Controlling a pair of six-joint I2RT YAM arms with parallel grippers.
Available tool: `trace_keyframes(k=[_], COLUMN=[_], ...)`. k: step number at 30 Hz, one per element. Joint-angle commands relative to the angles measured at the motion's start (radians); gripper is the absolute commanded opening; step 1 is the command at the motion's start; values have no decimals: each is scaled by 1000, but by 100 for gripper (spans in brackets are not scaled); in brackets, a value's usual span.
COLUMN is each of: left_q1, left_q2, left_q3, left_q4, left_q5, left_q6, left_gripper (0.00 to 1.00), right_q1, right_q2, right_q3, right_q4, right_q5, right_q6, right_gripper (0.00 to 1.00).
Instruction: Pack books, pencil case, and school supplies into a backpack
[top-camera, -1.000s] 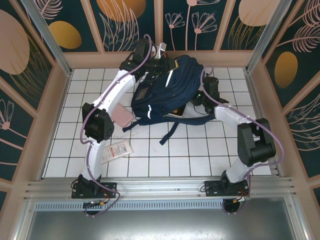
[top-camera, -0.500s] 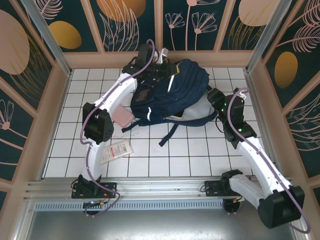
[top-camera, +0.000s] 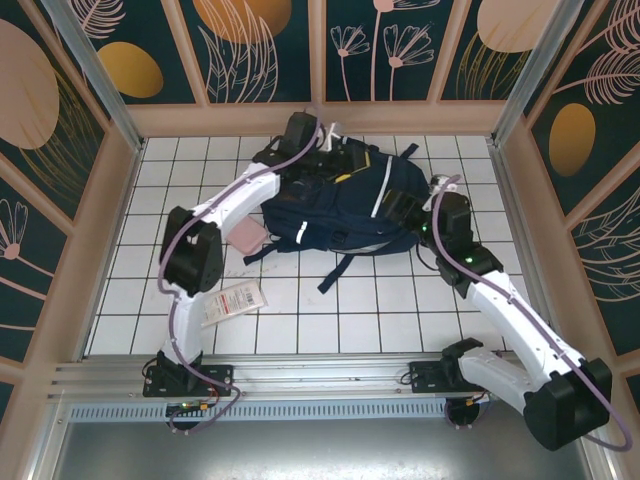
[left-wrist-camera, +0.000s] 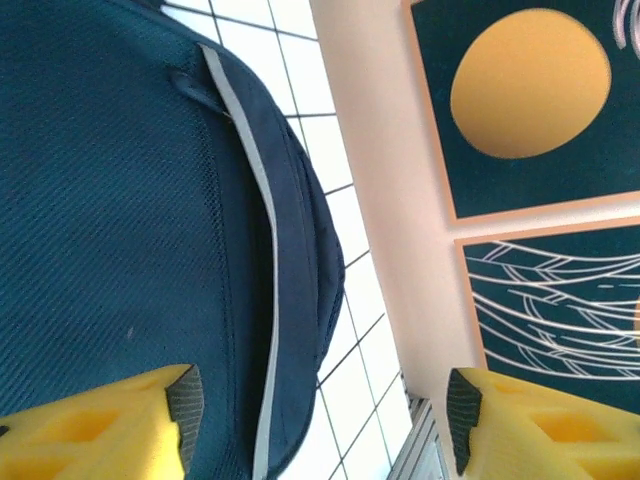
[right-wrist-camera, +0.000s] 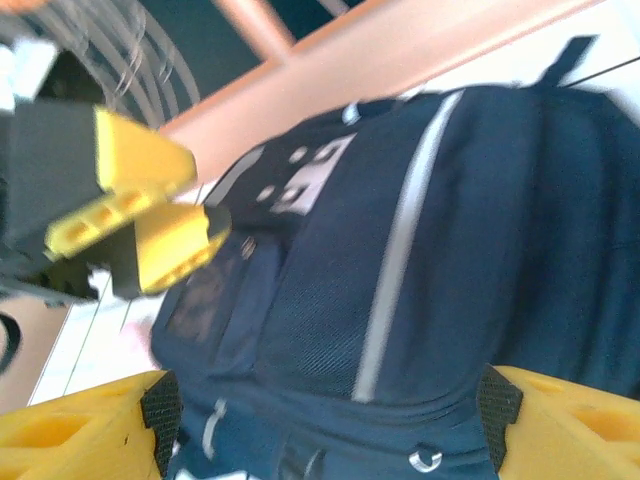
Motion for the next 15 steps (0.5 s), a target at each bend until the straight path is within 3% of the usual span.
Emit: trace_keyframes(k=[1, 7, 12, 15], left_q1=[68, 233, 335, 392], left_q2=[-279, -676, -941, -1027], left_q3=[-197, -635, -882, -974], left_q4=[103, -107, -324, -416], left_q5=[-89, -345, -571, -638], left_q6=[9, -4, -43, -45], left_gripper=[69, 72, 79, 84], right_q1=[58, 204, 408, 516], right_q2=[43, 227, 497, 621], right_q3=[51, 107, 281, 375], right_q4=[66, 113, 32, -21], right_q5=[-139, -370, -423, -438], right_q6=[-71, -47, -83, -108], right_gripper=[80, 78, 78, 78])
